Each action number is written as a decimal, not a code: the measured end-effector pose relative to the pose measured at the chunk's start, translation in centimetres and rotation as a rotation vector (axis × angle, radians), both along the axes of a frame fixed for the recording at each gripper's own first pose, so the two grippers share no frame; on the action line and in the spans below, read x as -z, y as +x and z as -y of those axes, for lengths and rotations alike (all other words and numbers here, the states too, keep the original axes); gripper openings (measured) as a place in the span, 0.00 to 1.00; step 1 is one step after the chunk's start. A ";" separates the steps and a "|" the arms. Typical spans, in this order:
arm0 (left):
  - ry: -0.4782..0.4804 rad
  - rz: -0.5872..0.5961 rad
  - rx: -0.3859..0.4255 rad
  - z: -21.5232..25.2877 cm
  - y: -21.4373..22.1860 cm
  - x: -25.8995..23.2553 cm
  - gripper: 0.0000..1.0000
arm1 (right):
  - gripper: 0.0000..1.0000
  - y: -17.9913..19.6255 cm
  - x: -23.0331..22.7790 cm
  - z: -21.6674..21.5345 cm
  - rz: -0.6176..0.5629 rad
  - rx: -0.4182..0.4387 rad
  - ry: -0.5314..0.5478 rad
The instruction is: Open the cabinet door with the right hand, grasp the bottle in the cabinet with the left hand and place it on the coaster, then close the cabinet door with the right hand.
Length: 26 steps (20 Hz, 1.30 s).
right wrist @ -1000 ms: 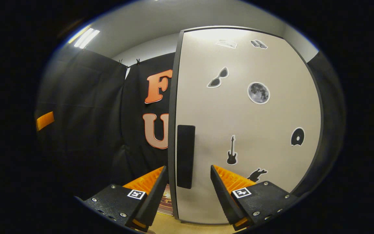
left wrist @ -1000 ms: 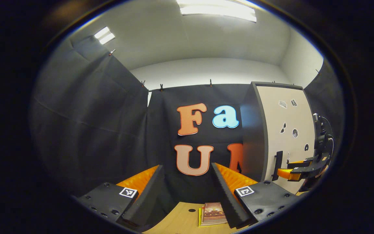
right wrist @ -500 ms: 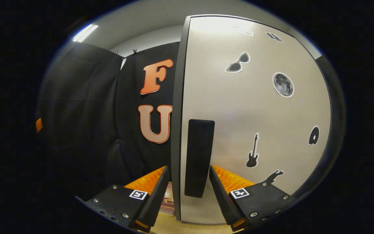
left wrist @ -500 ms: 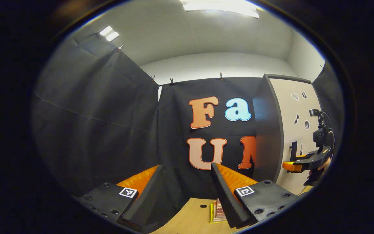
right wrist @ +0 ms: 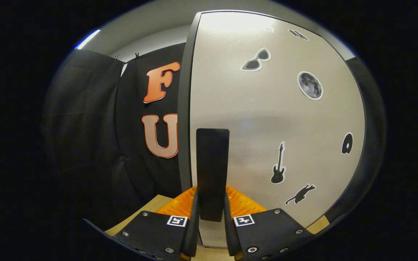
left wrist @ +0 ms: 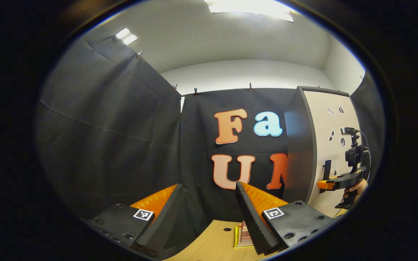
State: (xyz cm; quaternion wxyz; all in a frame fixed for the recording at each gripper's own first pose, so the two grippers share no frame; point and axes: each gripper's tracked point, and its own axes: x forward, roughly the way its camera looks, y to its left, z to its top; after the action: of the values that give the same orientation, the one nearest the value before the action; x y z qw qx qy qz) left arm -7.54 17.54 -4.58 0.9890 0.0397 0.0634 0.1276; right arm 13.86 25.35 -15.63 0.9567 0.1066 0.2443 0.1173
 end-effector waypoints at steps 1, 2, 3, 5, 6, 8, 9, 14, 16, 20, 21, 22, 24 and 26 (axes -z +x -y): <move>-0.003 -0.004 0.002 0.2 -0.2 0.0 0.94 | 0.28 -0.1 0.0 0.0 -0.003 -0.007 0.001; -0.006 -0.006 0.005 0.4 -0.4 0.0 0.94 | 0.27 -0.2 -0.1 0.0 -0.010 -0.015 0.007; -0.008 -0.004 0.008 0.6 -0.3 -0.2 0.94 | 0.24 -0.4 -0.1 0.0 -0.014 -0.022 0.013; -0.010 0.007 0.016 1.2 0.0 -0.5 0.94 | 0.22 -0.7 -0.3 -0.1 -0.006 -0.040 0.010; -0.013 0.010 0.022 1.7 0.2 -0.6 0.94 | 0.22 -0.8 -0.4 -0.1 0.006 -0.053 0.004; -0.015 0.013 0.038 2.9 0.4 -0.7 0.93 | 0.22 -1.5 -1.0 0.0 0.023 -0.083 0.021; -0.014 0.012 0.047 3.6 0.1 -0.8 0.93 | 0.22 -1.9 -1.4 0.0 0.029 -0.099 0.038; -0.021 -0.015 0.111 7.8 1.0 0.7 0.93 | 0.22 -7.3 -3.0 2.2 0.087 -0.164 0.073; -0.027 -0.030 0.136 9.5 1.7 1.7 0.94 | 0.22 -10.0 -3.7 4.0 0.109 -0.187 0.092; -0.044 -0.049 0.189 12.7 3.1 3.1 0.93 | 0.22 -13.7 -4.8 6.4 0.156 -0.220 0.110; -0.047 -0.054 0.203 13.4 3.4 3.5 0.93 | 0.22 -14.6 -5.0 7.1 0.165 -0.226 0.120; -0.047 -0.061 0.215 14.2 3.7 3.9 0.93 | 0.22 -15.2 -5.1 7.7 0.171 -0.231 0.127; -0.049 -0.070 0.240 15.7 4.4 4.7 0.93 | 0.22 -16.5 -5.5 9.1 0.189 -0.239 0.146; -0.062 -0.083 0.266 17.2 5.2 5.8 0.93 | 0.22 -17.5 -5.8 10.4 0.210 -0.242 0.160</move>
State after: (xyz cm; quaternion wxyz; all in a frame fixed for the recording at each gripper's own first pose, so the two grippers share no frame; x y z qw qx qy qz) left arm -2.36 0.35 -10.35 0.9944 0.0223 0.1026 -0.0084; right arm -3.68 14.97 -9.79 0.9442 0.1392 0.1442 0.2612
